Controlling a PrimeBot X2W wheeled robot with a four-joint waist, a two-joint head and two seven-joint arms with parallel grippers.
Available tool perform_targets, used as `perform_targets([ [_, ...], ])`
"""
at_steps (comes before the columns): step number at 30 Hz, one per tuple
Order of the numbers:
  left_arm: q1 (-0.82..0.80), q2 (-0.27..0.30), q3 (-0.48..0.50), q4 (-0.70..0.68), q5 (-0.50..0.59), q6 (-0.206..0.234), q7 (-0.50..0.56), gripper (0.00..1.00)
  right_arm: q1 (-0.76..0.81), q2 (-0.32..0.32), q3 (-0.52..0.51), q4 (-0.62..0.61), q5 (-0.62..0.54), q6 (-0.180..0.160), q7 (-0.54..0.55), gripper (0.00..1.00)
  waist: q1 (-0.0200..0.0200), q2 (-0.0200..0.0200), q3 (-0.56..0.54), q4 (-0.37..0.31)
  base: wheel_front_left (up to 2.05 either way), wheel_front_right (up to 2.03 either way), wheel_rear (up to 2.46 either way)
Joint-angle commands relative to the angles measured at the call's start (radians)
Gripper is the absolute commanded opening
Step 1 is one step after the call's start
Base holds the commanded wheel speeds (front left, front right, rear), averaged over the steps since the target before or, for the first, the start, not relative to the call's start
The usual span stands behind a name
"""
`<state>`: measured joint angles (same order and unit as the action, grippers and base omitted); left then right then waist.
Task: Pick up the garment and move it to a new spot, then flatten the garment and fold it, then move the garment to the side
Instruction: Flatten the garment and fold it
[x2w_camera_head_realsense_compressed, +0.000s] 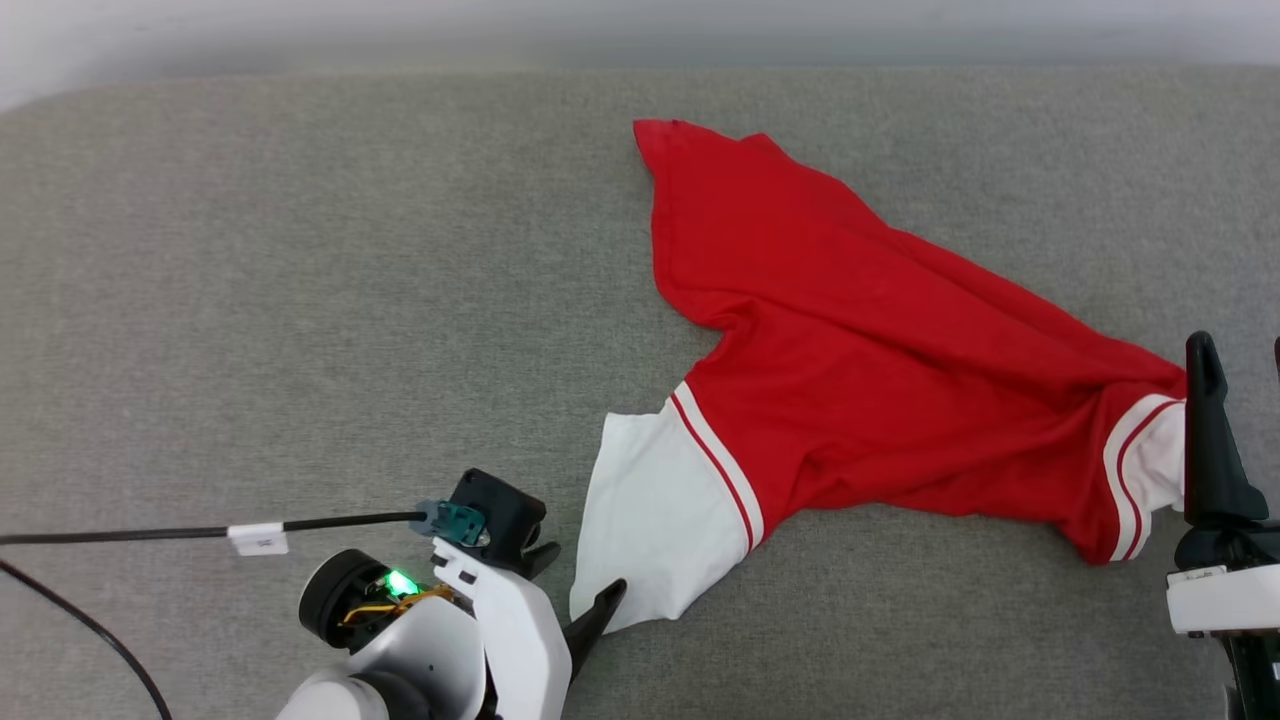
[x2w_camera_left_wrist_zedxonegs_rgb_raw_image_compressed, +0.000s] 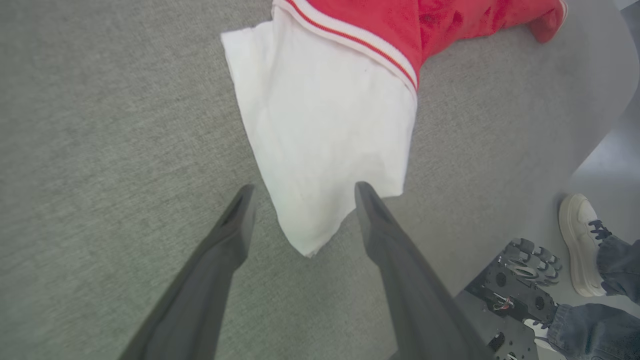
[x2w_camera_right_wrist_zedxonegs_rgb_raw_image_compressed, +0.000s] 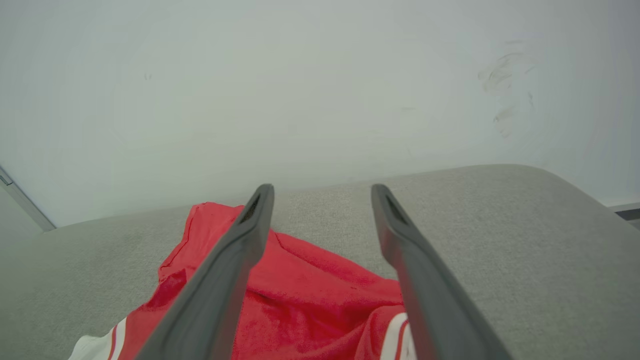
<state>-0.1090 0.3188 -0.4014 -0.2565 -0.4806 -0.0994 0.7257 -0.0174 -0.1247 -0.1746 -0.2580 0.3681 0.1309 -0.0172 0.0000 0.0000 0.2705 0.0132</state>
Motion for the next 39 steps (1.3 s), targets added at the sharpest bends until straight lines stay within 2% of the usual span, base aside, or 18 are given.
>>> perform_targets([
  [1,-0.013,0.006,-0.007,0.01,0.006,0.002,0.013,1.0,-0.013,0.0,0.001,0.005,-0.003,0.0,-0.004,1.0,0.0,0.0,0.024,-0.014,0.0,0.0,0.0],
  [13,-0.025,0.0,-0.03,0.183,0.036,0.018,0.0,1.0,-0.028,-0.017,0.018,0.023,-0.028,0.0,-0.004,1.0,0.0,0.0,0.064,-0.037,0.0,0.0,0.0],
  [14,-0.03,-0.004,-0.029,0.21,0.034,0.016,-0.017,0.0,-0.03,-0.021,0.023,0.026,-0.035,0.0,-0.004,1.0,0.0,0.0,0.067,-0.038,0.0,0.0,0.0],
  [16,-0.038,-0.006,-0.025,0.225,0.034,0.013,-0.043,0.0,-0.031,-0.022,0.021,0.028,-0.038,0.0,-0.005,1.0,0.0,0.0,0.064,-0.037,0.0,0.0,0.0],
  [21,-0.074,-0.02,0.048,0.247,0.053,0.043,-0.214,0.0,-0.006,-0.03,0.03,0.041,-0.046,0.0,0.01,1.0,0.0,0.0,0.029,-0.023,0.0,0.0,0.0],
  [24,-0.076,-0.025,0.078,0.268,0.05,0.047,-0.291,0.0,0.006,-0.049,0.049,0.053,-0.053,0.0,0.032,1.0,0.0,0.0,0.003,-0.012,0.0,0.0,0.0],
  [29,-0.075,-0.026,0.144,0.278,0.027,0.074,-0.376,0.0,0.023,-0.059,0.042,0.06,-0.051,0.0,0.052,1.0,0.0,0.0,-0.029,0.01,0.0,0.0,0.0],
  [35,-0.008,0.006,0.237,0.266,-0.001,0.115,-0.439,0.0,0.049,-0.066,0.046,0.074,-0.046,0.0,0.086,1.0,0.0,0.0,-0.061,0.037,0.0,0.0,0.0],
  [39,0.056,0.024,0.254,0.26,-0.016,0.127,-0.421,0.0,0.061,-0.067,0.048,0.089,-0.04,0.0,0.101,1.0,0.0,0.0,-0.069,0.052,0.0,0.0,0.0],
])
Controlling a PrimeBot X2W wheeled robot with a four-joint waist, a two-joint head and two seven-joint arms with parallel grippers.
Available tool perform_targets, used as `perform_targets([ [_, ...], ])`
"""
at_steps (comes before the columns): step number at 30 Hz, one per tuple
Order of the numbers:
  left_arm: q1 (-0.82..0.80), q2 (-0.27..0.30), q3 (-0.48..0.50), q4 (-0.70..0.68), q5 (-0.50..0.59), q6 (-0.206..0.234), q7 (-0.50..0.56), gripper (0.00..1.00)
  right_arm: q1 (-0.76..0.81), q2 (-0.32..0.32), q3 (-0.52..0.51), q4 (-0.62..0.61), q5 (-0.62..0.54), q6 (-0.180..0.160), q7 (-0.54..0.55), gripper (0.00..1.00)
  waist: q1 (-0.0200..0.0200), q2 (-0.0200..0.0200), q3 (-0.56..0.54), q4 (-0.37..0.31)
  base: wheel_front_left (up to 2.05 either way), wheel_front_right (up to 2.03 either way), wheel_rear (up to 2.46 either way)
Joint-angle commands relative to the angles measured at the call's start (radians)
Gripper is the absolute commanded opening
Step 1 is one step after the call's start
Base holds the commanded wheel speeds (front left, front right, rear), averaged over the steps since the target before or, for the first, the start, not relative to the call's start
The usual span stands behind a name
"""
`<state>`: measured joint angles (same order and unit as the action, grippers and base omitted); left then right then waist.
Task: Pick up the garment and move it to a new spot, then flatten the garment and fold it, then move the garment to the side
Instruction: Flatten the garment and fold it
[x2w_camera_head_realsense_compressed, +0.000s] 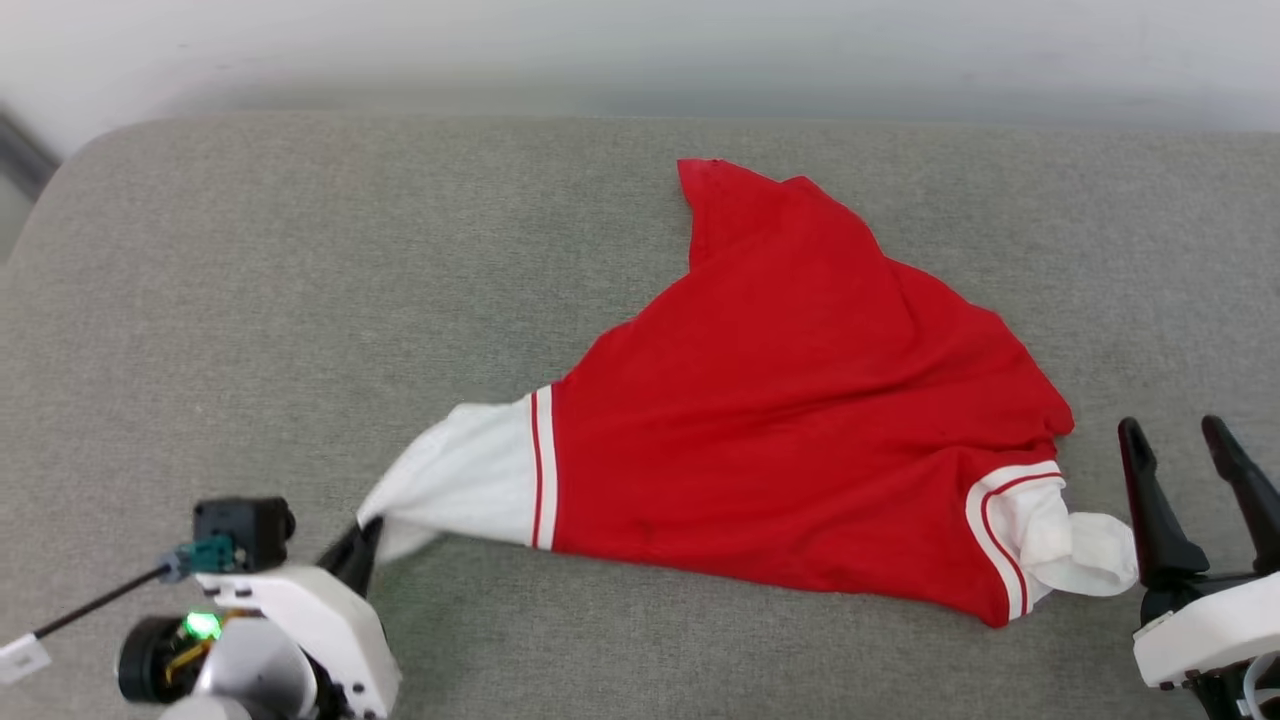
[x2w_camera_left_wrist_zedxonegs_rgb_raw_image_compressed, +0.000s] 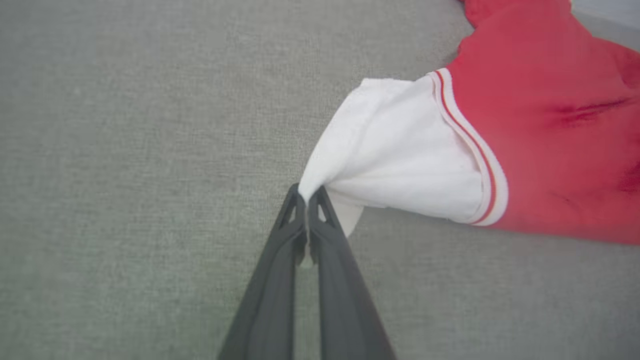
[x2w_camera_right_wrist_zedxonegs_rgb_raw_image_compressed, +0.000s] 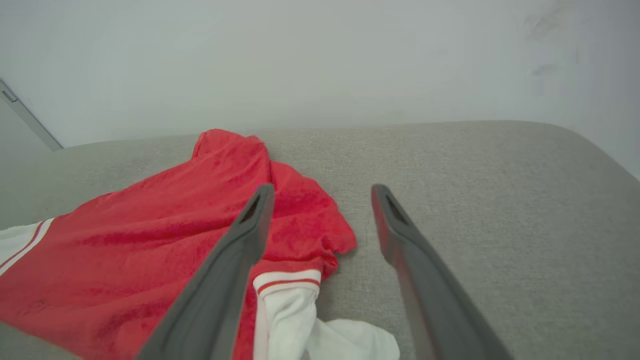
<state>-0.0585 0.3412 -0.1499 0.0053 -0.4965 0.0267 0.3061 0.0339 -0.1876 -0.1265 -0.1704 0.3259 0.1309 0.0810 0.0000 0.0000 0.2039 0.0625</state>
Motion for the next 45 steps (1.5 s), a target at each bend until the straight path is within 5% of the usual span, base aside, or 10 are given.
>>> perform_targets([
  [1,0.023,0.0,-0.003,-0.002,-0.009,0.0,0.011,0.0,0.01,-0.005,0.001,0.006,0.004,0.0,0.005,1.0,0.0,0.0,-0.003,0.006,0.0,0.0,0.0],
  [4,0.056,-0.003,-0.037,0.003,-0.011,-0.009,0.052,0.05,0.009,-0.004,0.002,0.025,0.005,0.0,0.016,1.0,0.0,0.0,-0.005,0.014,0.0,0.0,0.0],
  [5,0.058,-0.002,-0.05,0.002,-0.003,-0.013,0.054,0.84,0.008,-0.004,0.003,0.03,0.006,0.0,0.02,1.0,0.0,0.0,-0.007,0.016,0.0,0.0,0.0],
  [6,0.056,-0.007,-0.056,-0.001,0.005,-0.013,0.044,1.0,0.009,-0.004,0.003,0.033,0.007,0.0,0.023,1.0,0.0,0.0,-0.008,0.019,0.0,0.0,0.0],
  [14,-0.026,-0.049,-0.084,-0.031,0.105,-0.044,-0.258,1.0,0.008,-0.031,0.013,0.04,0.02,0.0,0.072,1.0,0.0,0.0,-0.043,0.044,0.0,0.0,0.0],
  [20,-0.056,-0.045,-0.125,-0.024,0.201,-0.077,-0.485,1.0,-0.045,-0.162,0.093,0.026,0.043,0.0,0.228,1.0,0.0,0.0,-0.047,0.07,0.0,0.0,0.0],
  [30,-0.115,-0.084,-0.195,-0.014,0.244,-0.098,-0.548,1.0,-0.319,-0.371,0.281,0.086,0.164,0.0,0.696,1.0,0.0,0.0,0.04,0.175,0.0,0.0,0.0],
  [34,-0.131,-0.101,-0.211,-0.009,0.24,-0.1,-0.553,1.0,-0.415,-0.384,0.325,0.163,0.213,-0.001,0.874,1.0,0.0,0.0,0.069,0.217,0.0,0.0,0.0],
  [45,-0.16,-0.131,-0.24,0.011,0.23,-0.109,-0.563,1.0,-0.519,-0.381,0.365,0.42,0.172,-0.001,0.955,1.0,0.0,0.0,0.125,0.316,0.0,0.0,0.0],
])
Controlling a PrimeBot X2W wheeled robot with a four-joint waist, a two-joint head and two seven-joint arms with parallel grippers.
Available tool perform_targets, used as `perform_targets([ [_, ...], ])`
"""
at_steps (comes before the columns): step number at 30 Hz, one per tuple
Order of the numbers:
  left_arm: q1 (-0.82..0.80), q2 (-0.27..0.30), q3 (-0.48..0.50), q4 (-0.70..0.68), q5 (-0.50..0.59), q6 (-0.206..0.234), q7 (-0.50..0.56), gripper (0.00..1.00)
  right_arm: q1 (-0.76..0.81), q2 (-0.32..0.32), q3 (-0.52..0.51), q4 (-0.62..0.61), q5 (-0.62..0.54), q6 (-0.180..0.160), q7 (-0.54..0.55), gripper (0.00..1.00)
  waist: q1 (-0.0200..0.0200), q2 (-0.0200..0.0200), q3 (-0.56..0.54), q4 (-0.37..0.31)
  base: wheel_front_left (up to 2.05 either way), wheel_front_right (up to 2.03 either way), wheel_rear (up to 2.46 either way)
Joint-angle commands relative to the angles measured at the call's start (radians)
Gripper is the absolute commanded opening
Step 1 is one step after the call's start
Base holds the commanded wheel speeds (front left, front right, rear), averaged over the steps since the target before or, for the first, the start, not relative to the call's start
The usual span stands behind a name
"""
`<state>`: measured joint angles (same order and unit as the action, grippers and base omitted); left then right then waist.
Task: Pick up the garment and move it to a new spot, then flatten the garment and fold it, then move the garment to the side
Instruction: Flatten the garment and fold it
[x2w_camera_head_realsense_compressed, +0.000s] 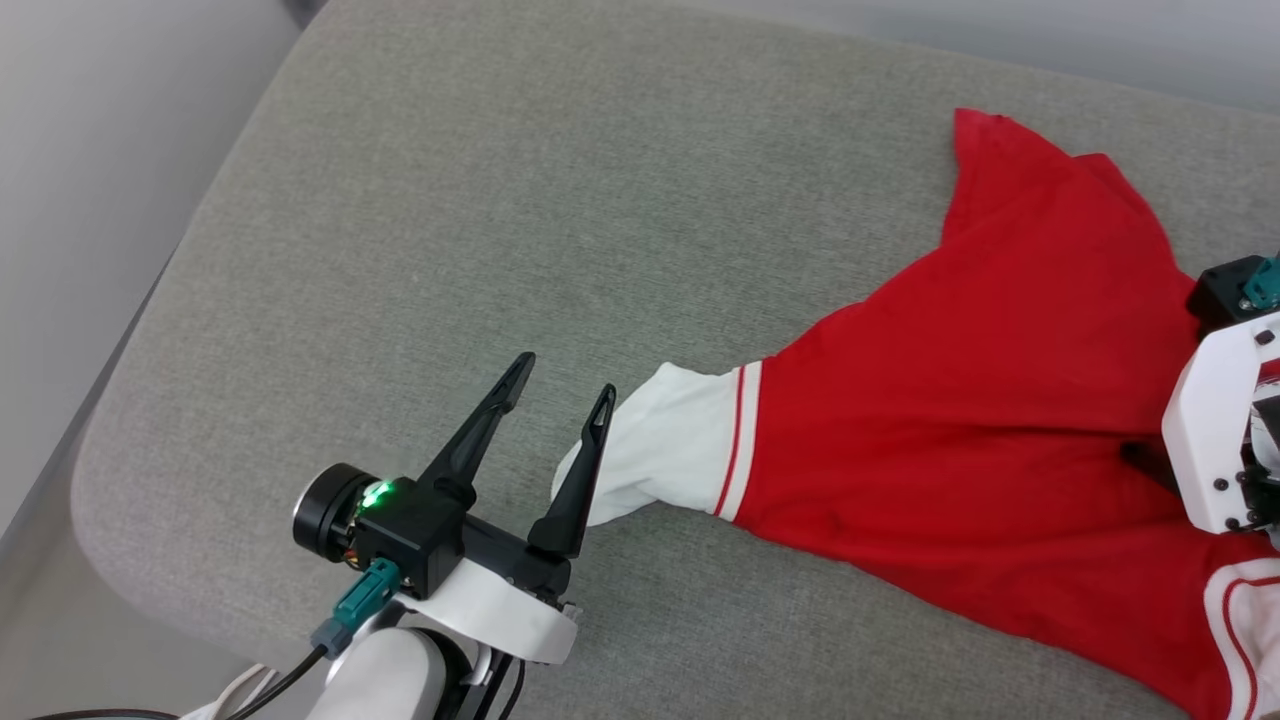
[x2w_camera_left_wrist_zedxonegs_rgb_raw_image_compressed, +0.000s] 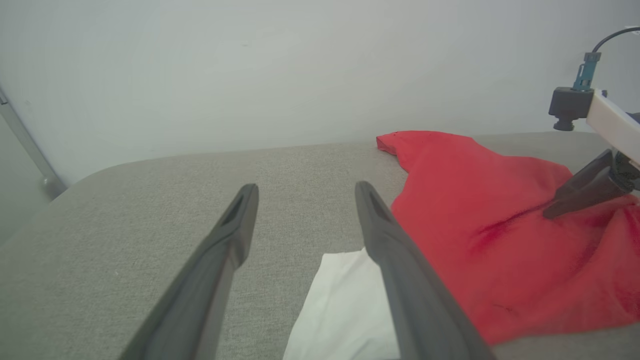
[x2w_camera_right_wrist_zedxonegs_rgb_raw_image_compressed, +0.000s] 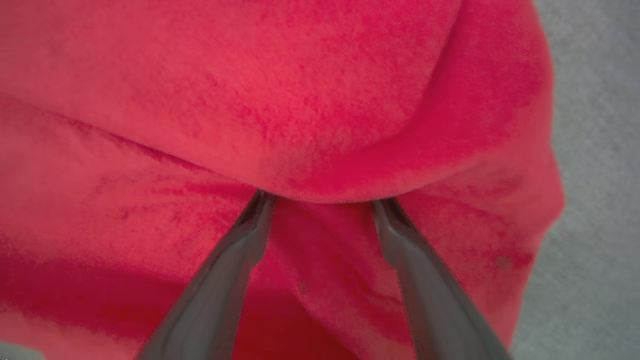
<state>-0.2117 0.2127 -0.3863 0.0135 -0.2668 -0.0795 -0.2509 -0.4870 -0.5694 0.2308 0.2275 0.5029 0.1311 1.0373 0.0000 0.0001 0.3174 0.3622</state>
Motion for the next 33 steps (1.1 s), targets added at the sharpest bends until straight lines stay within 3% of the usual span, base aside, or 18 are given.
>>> perform_targets([
  [1,-0.007,-0.005,-0.004,0.005,0.0,-0.003,-0.008,1.0,0.011,0.001,0.015,0.047,-0.005,-0.001,0.005,1.0,0.0,-0.0001,0.013,0.022,0.0,0.0,0.0],
  [4,-0.009,-0.012,-0.01,0.014,0.004,-0.004,-0.009,1.0,0.03,0.003,0.039,0.094,0.011,-0.001,-0.007,1.0,0.0,-0.0001,0.021,0.04,0.0,0.0,0.0],
  [5,-0.01,-0.014,-0.011,0.017,0.004,-0.005,-0.009,1.0,0.038,-0.002,0.049,0.107,0.012,-0.001,-0.01,0.44,0.0,-0.0001,0.022,0.045,0.0,0.0,0.0],
  [6,-0.011,-0.016,-0.012,0.02,0.004,-0.006,-0.01,1.0,0.04,-0.009,0.061,0.113,0.017,-0.001,-0.016,0.0,0.0,-0.0001,0.024,0.05,0.0,0.0,0.0],
  [14,-0.015,-0.022,-0.014,0.037,0.005,-0.007,-0.014,1.0,-0.112,-0.09,0.078,0.132,-0.034,-0.001,-0.164,0.0,0.0,-0.0001,0.014,0.074,0.0,0.0,0.0],
  [22,-0.022,-0.033,-0.02,0.035,0.008,-0.01,-0.016,1.0,-0.283,-0.165,0.225,0.196,-0.103,-0.001,-0.333,0.0,0.0,-0.0001,0.017,0.09,0.0,0.0,0.0],
  [29,-0.019,-0.04,-0.011,0.034,0.009,-0.012,-0.016,1.0,-0.341,-0.141,0.283,0.347,-0.131,-0.001,-0.465,0.0,0.0,-0.0001,0.017,0.09,0.0,0.0,0.0],
  [30,-0.017,-0.04,-0.008,0.034,0.008,-0.011,-0.016,1.0,-0.337,-0.133,0.283,0.367,-0.124,-0.001,-0.477,0.58,0.0,-0.0001,0.013,0.087,0.0,0.0,0.0],
  [31,-0.015,-0.04,-0.005,0.034,0.008,-0.011,-0.015,1.0,-0.335,-0.123,0.277,0.388,-0.118,-0.001,-0.493,1.0,0.0,-0.0001,0.009,0.084,0.0,0.0,0.0],
  [33,-0.01,-0.038,-0.001,0.031,0.009,-0.009,-0.015,1.0,-0.328,-0.1,0.277,0.415,-0.107,-0.001,-0.53,1.0,0.0,-0.0001,-0.003,0.073,0.0,0.0,0.0],
])
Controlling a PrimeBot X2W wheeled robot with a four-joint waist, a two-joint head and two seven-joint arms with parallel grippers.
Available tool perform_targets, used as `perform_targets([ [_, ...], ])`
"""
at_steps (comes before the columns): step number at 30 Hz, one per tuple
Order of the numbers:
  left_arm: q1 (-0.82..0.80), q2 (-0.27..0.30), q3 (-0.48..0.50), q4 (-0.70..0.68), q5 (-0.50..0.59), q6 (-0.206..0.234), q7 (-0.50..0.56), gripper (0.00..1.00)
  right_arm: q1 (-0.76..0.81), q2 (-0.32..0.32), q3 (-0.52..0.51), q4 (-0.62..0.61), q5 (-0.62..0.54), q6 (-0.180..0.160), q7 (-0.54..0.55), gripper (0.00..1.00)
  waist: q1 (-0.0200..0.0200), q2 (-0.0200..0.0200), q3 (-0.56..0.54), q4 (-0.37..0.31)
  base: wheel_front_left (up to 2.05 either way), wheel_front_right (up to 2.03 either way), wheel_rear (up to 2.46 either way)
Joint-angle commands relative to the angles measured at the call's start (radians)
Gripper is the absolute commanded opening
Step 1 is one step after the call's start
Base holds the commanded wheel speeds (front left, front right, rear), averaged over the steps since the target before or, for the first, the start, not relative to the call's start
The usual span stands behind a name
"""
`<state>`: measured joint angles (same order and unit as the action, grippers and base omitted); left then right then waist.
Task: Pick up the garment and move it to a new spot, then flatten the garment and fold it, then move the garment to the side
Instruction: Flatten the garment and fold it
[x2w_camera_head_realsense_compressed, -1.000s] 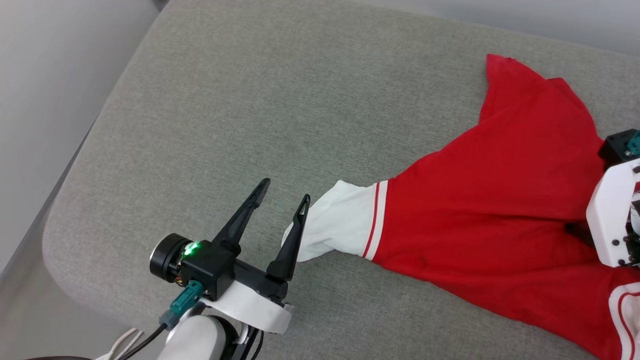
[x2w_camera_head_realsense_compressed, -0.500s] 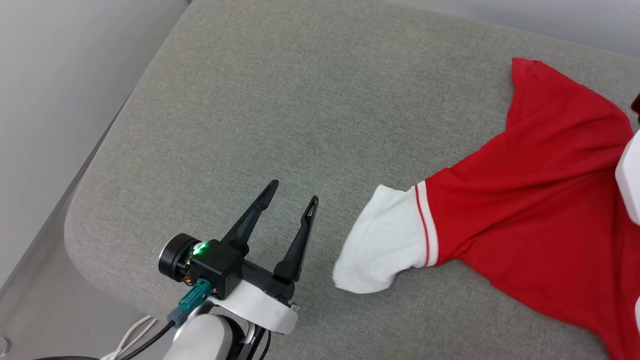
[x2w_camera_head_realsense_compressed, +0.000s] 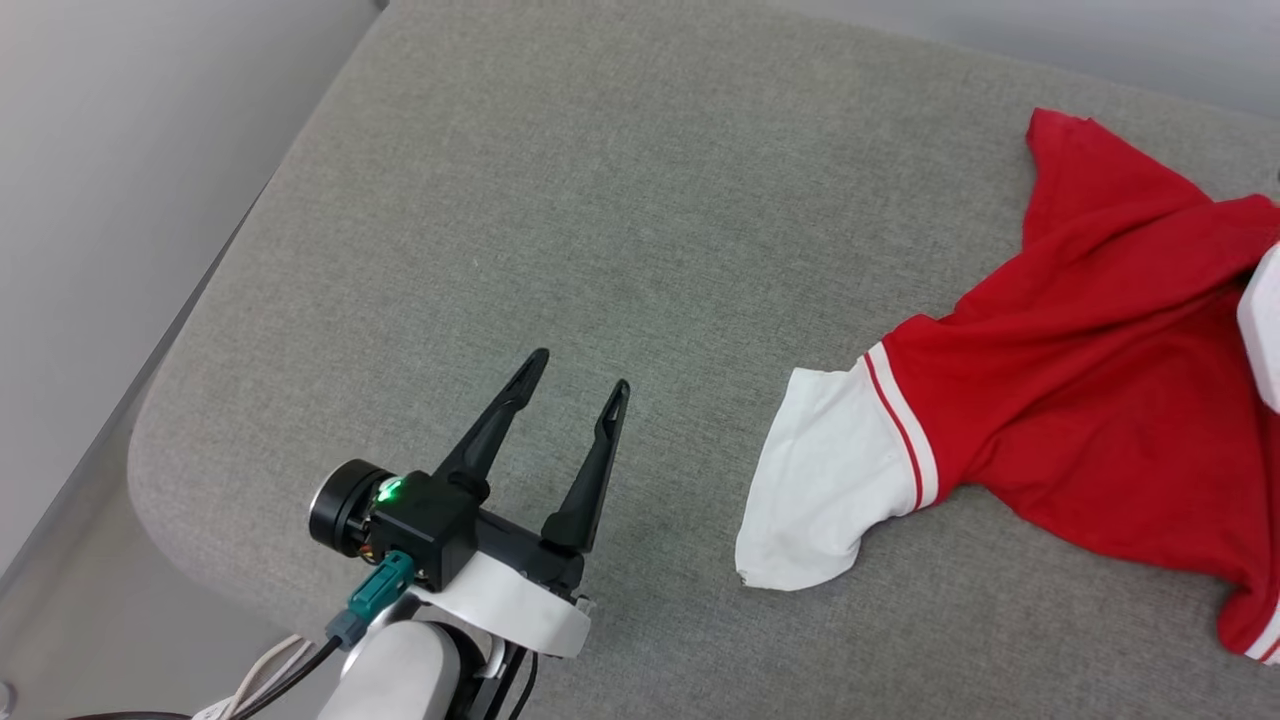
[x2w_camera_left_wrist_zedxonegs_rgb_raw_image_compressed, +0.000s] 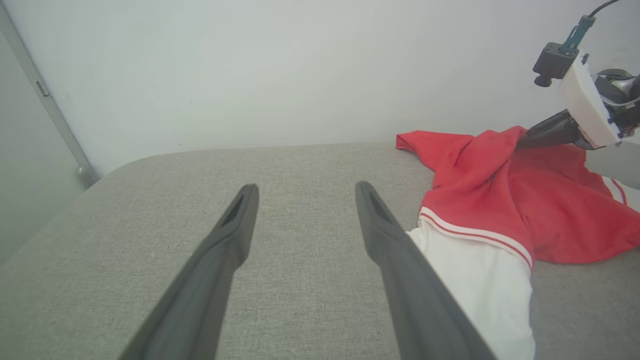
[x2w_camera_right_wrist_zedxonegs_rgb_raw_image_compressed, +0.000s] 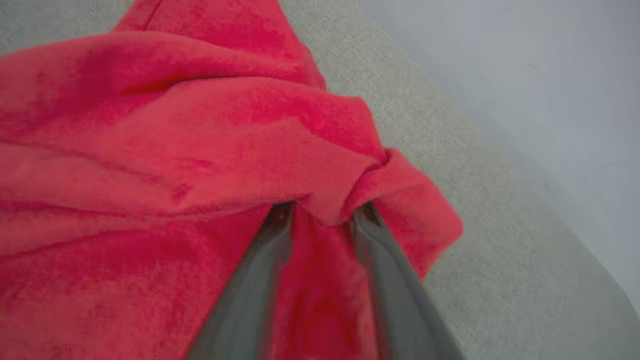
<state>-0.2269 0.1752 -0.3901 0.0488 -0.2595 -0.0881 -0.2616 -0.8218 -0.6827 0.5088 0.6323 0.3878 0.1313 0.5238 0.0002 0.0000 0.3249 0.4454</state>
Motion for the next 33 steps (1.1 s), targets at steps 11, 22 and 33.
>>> perform_targets([
  [11,0.037,0.036,0.063,-0.008,-0.01,0.014,-0.004,1.0,0.039,0.066,-0.043,-0.046,0.097,-0.001,-0.315,1.0,-0.0002,0.0,-0.114,-0.118,0.0,0.0,0.0],
  [22,0.108,0.064,0.134,-0.033,-0.071,0.051,0.01,1.0,0.3,0.182,-0.316,-0.315,0.127,-0.001,-0.603,1.0,-0.0002,0.0,-0.203,-0.277,0.0,0.0,0.0],
  [33,0.21,0.098,0.12,-0.072,-0.103,0.059,0.111,1.0,0.766,0.428,-0.614,-0.703,-0.029,-0.001,-0.647,1.0,-0.0002,0.0,-0.239,-0.368,0.0,0.0,0.0],
])
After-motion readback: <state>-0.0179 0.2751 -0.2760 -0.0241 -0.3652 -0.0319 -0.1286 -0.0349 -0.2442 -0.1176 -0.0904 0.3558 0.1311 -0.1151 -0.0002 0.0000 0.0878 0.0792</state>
